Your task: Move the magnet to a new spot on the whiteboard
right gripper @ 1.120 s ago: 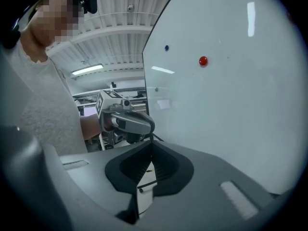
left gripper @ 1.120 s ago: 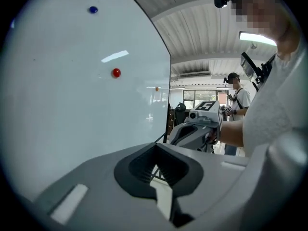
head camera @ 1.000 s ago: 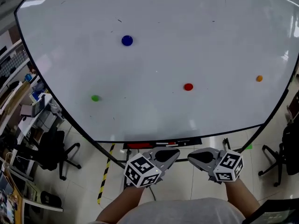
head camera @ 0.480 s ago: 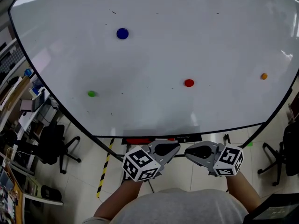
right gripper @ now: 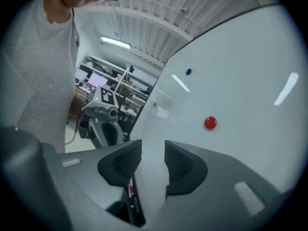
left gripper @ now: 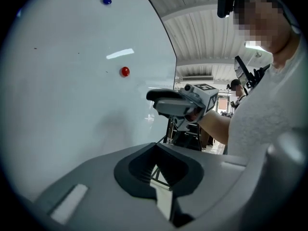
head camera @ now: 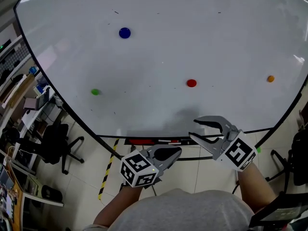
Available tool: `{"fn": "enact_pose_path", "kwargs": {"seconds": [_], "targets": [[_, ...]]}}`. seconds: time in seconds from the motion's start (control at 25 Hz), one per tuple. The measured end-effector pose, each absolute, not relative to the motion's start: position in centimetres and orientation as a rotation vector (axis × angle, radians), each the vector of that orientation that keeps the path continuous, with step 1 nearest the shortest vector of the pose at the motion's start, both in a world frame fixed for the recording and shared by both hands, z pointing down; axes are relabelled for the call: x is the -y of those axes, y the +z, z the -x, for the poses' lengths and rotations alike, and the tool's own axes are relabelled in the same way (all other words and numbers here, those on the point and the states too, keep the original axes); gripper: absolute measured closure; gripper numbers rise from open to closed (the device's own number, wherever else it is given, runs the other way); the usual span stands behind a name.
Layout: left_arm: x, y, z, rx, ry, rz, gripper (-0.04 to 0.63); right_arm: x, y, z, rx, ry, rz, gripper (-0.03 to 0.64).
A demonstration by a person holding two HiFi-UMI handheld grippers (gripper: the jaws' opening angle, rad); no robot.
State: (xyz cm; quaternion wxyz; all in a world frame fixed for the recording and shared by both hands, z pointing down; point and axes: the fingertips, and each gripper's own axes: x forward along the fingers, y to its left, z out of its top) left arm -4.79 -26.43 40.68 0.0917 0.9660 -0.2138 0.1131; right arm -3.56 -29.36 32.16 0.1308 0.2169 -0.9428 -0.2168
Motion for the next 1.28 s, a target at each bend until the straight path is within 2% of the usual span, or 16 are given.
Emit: {"fn": "enact_pose_path", "kwargs": {"seconds": [0.28,0.44,0.76,1.28], "targets": [[26.2,41.1,6.5,0.7,0.351,-2.845,0.618,36.2,26.2,2.9,2.241,-1.156,-0.927,0.462],[26.1,40.9,6.9,0.718,0.358,-2.839,0.618,39.0,25.2,2.7,1.979,-1.325,-1.019,0.453],[26.4,40.9,7.4,0.728,0.366,-2.841,0.618,40.3,26.1,2.9,1.796,-1.449,-1.101,0.459],[26.5,40.6,7.1,0.735,0.346,-2.852,0.618,40.3,25.8,2.8,1.817,-1.433,-1.157,0.489]]}}
